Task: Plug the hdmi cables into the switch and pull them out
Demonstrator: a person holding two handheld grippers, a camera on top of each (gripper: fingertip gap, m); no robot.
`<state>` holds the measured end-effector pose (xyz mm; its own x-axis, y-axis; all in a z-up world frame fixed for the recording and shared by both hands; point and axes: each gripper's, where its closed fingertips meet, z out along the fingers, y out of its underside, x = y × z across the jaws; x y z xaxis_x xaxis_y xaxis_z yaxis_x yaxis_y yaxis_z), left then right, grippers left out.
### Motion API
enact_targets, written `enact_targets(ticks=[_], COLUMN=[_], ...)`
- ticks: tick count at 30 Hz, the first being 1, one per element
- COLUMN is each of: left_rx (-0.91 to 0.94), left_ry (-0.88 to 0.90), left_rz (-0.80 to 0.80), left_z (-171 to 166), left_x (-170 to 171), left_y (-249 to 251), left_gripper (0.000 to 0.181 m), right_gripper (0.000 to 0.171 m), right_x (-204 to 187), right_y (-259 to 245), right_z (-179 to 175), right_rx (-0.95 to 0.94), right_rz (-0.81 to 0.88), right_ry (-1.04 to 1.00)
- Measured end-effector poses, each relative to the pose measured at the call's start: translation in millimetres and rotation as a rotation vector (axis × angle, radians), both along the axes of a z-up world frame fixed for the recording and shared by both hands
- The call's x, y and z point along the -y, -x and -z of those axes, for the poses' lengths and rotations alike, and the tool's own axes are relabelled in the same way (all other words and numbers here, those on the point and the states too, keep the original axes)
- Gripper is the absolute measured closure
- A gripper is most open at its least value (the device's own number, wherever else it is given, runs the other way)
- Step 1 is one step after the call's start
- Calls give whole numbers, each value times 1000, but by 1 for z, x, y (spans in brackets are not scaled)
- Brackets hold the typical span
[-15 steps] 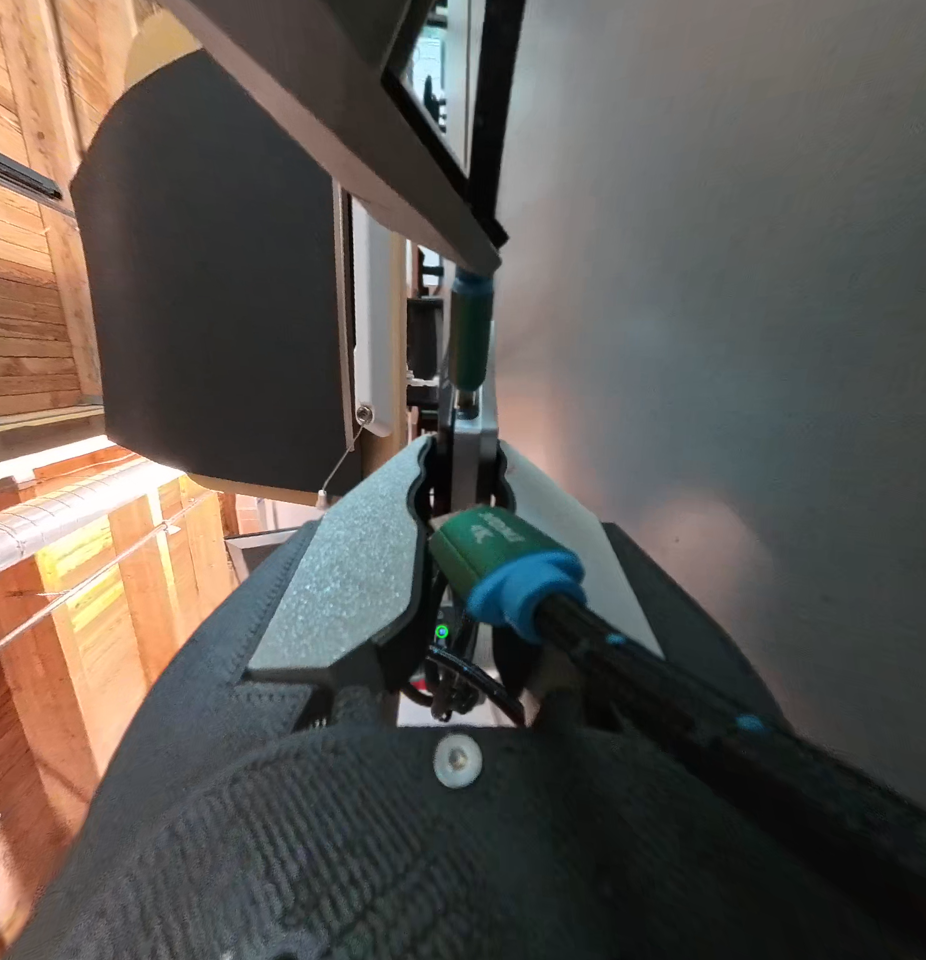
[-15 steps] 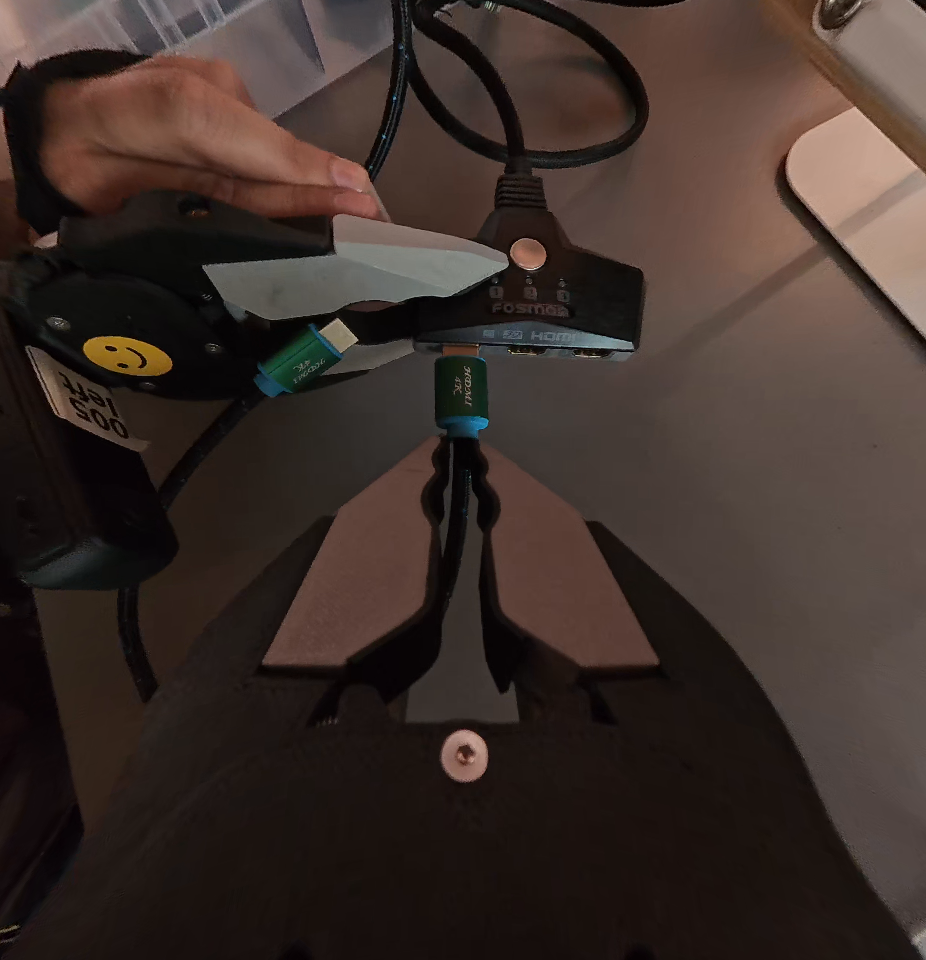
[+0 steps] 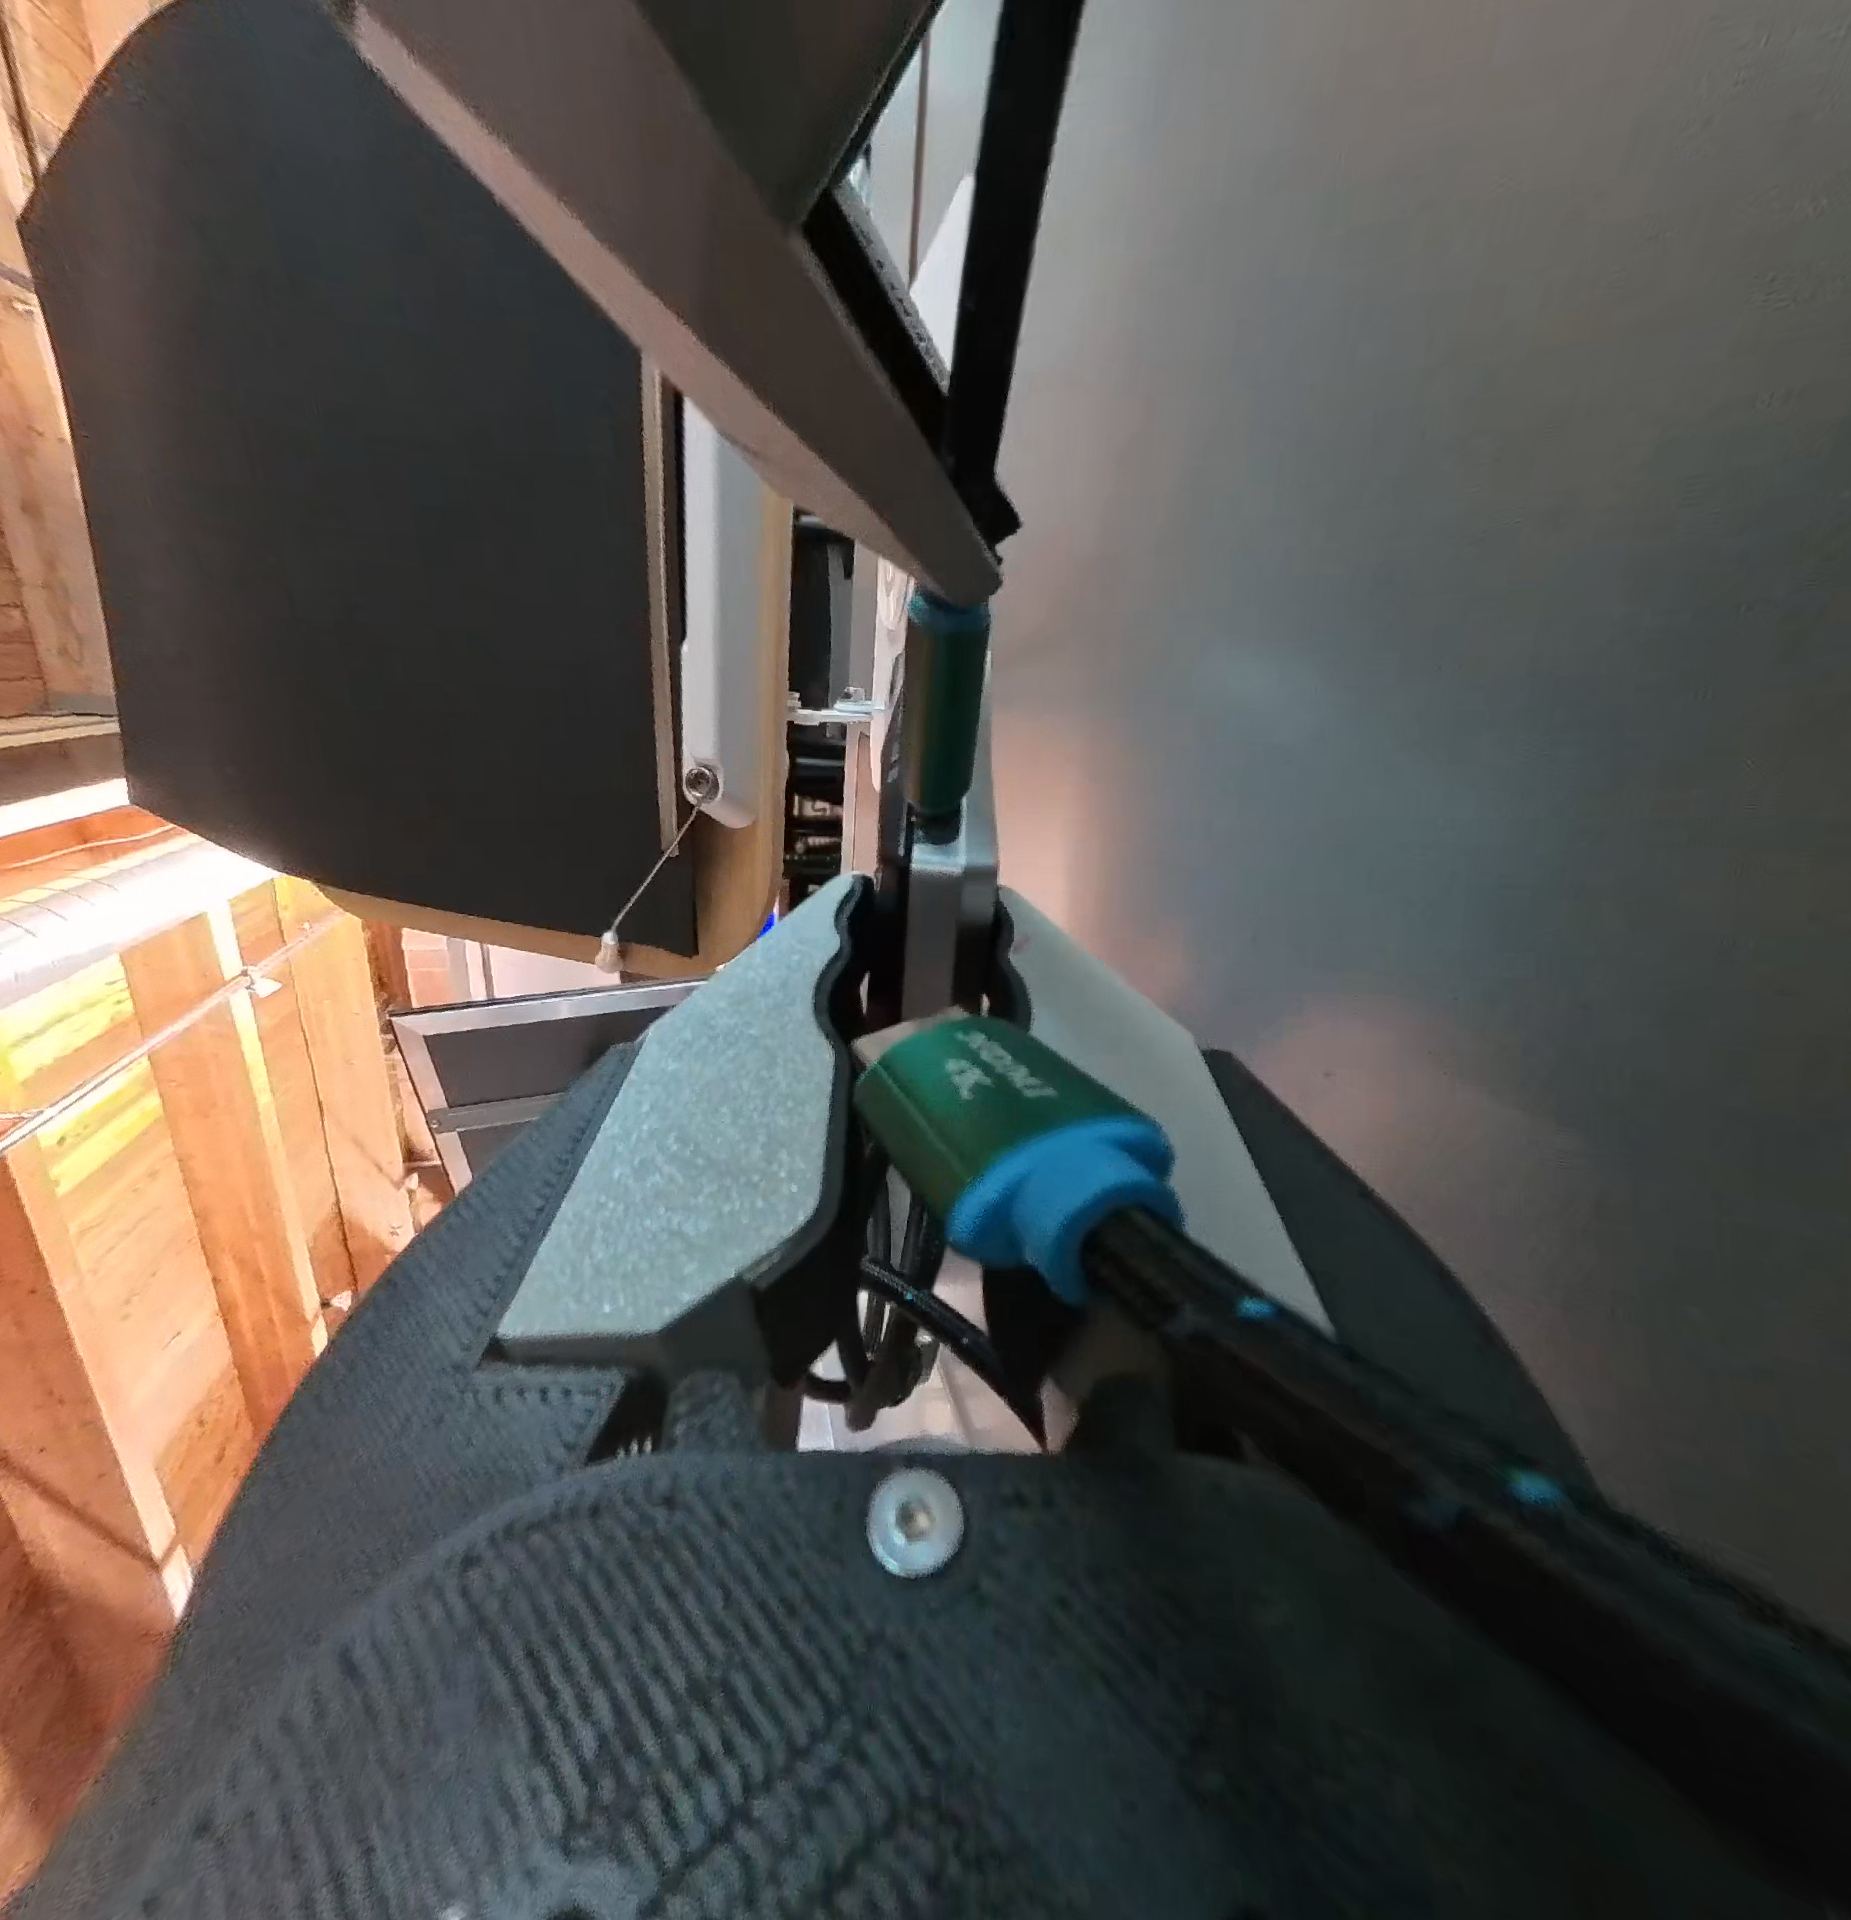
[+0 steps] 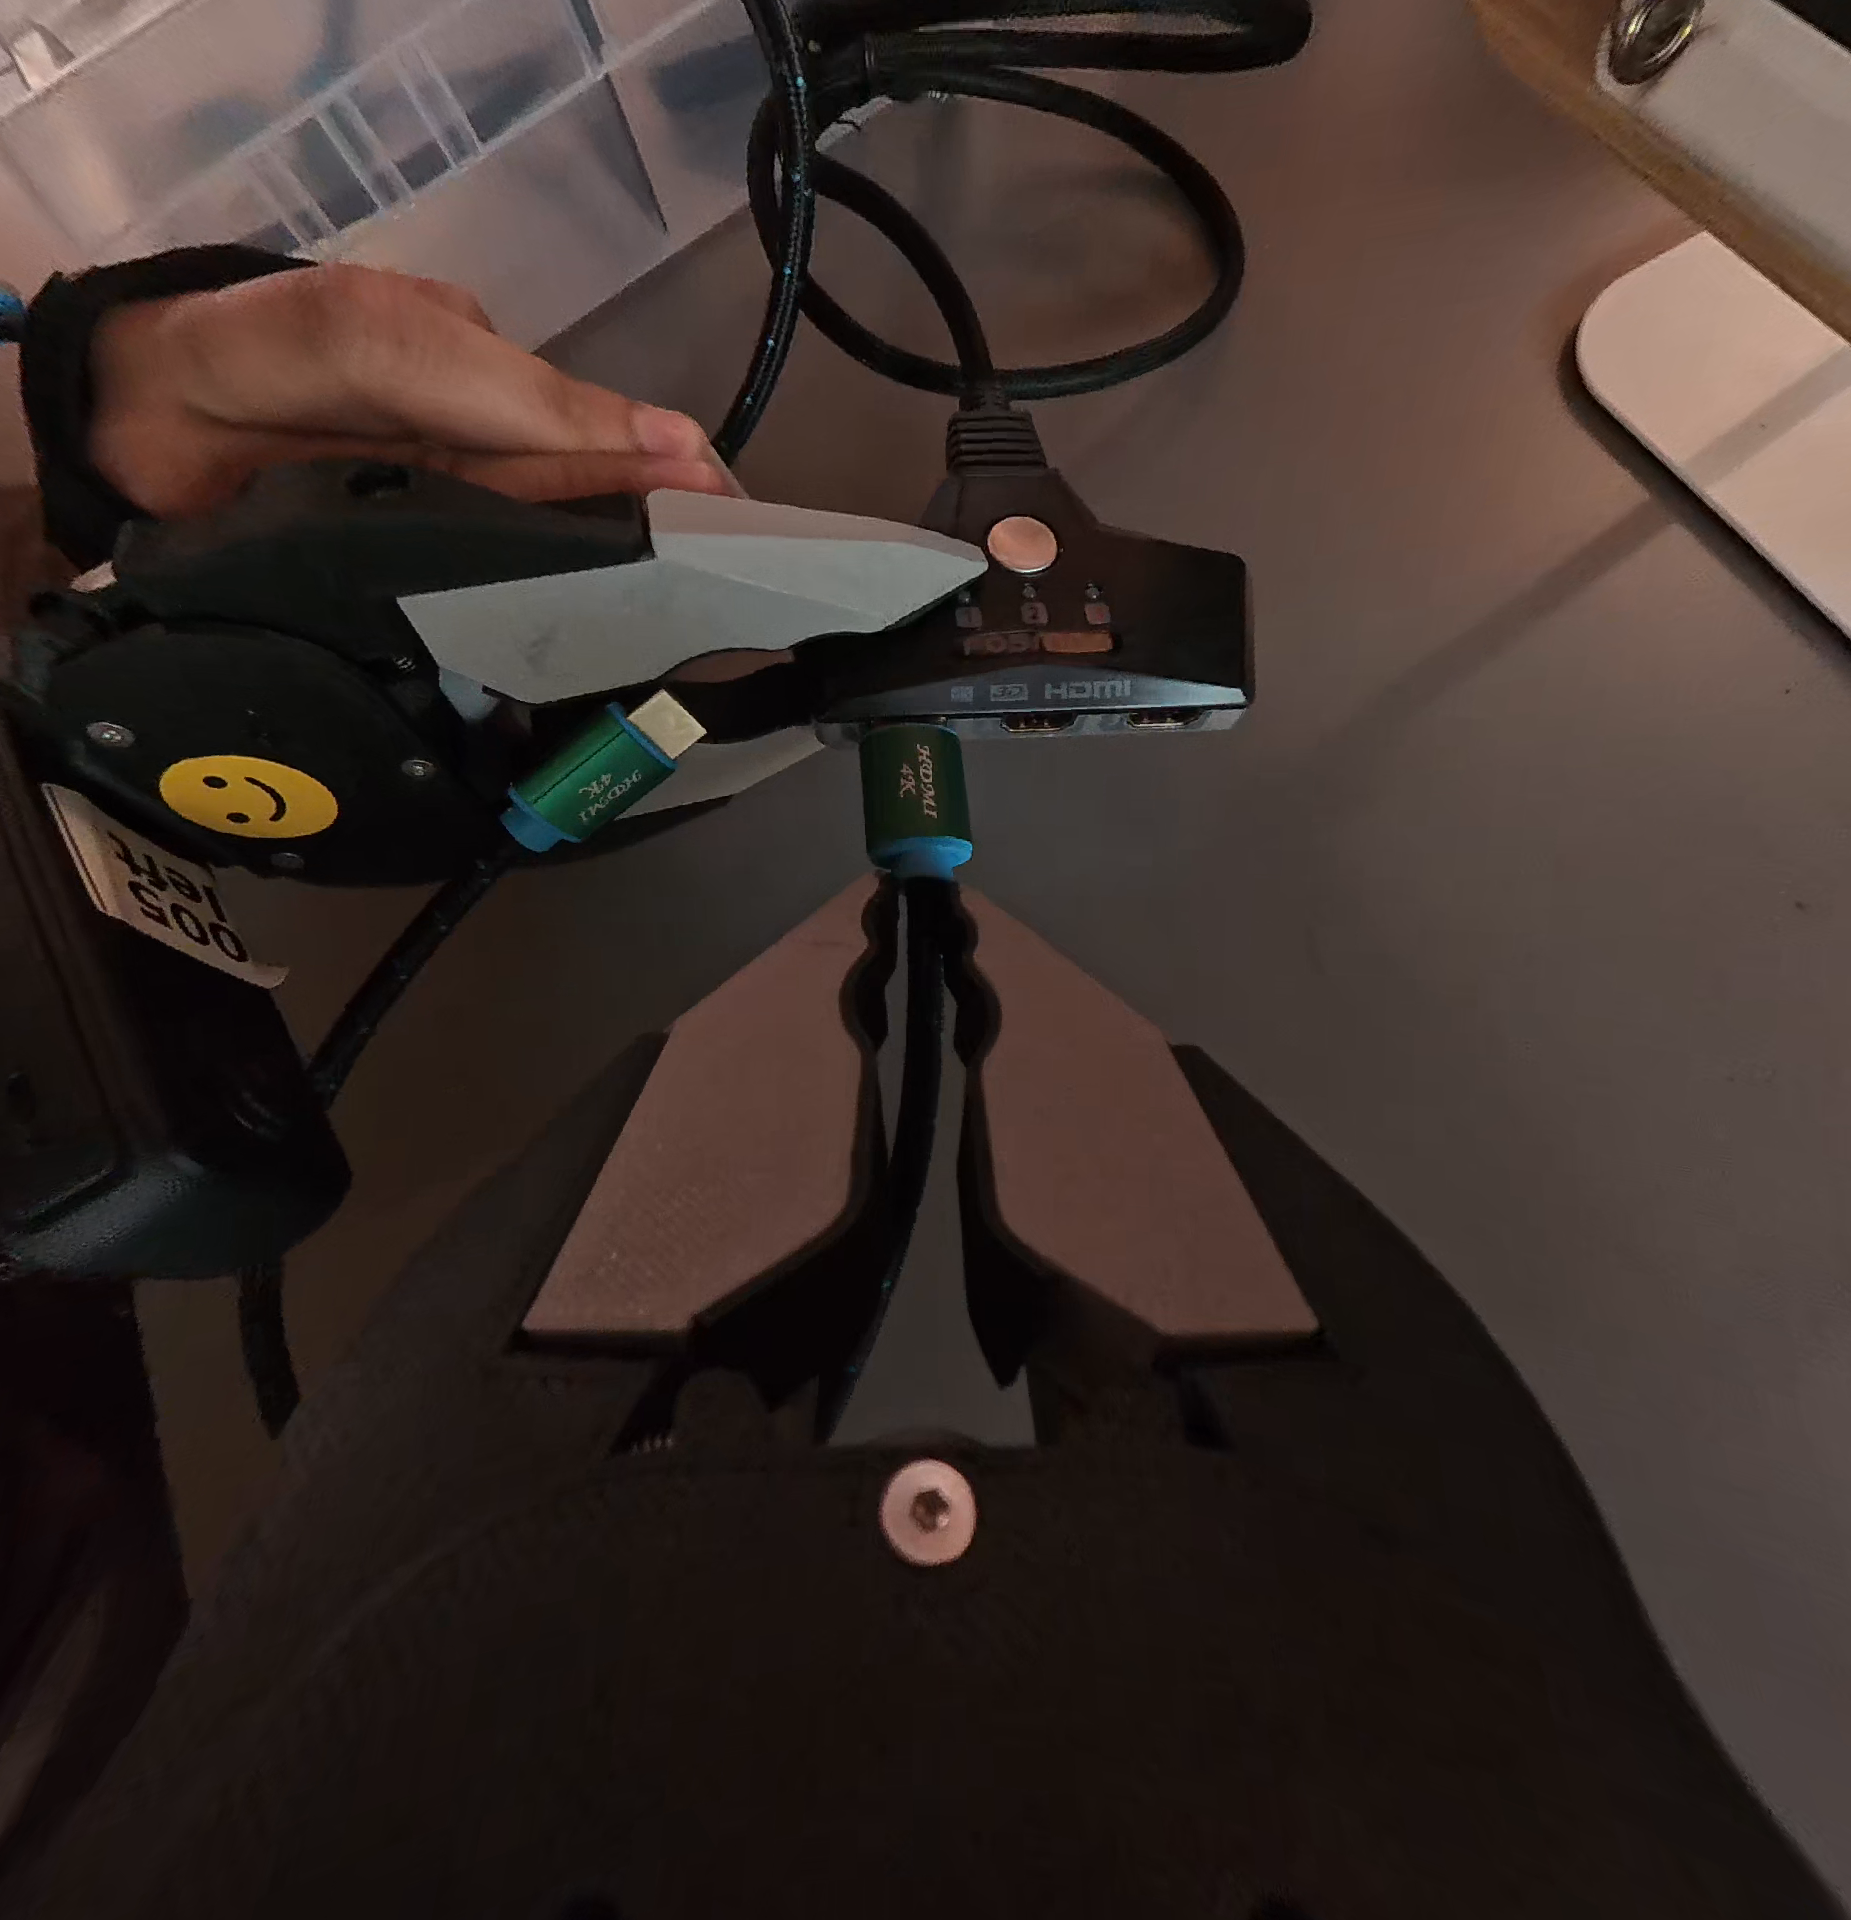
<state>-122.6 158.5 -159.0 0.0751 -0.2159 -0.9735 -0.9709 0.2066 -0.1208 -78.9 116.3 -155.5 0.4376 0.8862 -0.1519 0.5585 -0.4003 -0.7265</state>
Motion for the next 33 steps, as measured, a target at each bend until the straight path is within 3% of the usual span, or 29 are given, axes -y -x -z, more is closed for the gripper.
enact_targets(ticks=[5, 9, 15, 20, 25, 27, 28, 30, 33], left_rx=[19, 158, 323, 589, 595, 557, 549, 554, 599], left_ry=[5, 12, -8, -42, 102, 137, 150, 201, 283], left_rz=[25, 79, 123, 250, 506, 563, 576, 593, 585], left_z=[1, -12, -33, -73, -64, -56, -53, -47, -41], left_x=[-8, -8, -5, 11, 45, 56, 59, 63, 62], left_y=[2, 1, 7, 6, -25, -38, -42, -46, -46], left_gripper=[162, 162, 161, 161, 161, 160, 160, 159, 157], right_gripper=[167, 165, 129, 122, 84, 84, 92, 131, 138], right_x=[-7, -8, -21, -39, -18, -7, 3, 23, 20], right_y=[2, 1, -22, -42, -16, -9, -4, 1, 0], right_z=[1, -21, -61, -48, -63, -60, -56, -44, -36], right_rx=[-41, -154, -372, -215, -226, -176, -153, -102, -2], right_rz=[13, 1, 46, 106, -20, -84, -143, -275, -277], right_ry=[-21, -62, -94, -246, -428, -502, -522, -538, -598])
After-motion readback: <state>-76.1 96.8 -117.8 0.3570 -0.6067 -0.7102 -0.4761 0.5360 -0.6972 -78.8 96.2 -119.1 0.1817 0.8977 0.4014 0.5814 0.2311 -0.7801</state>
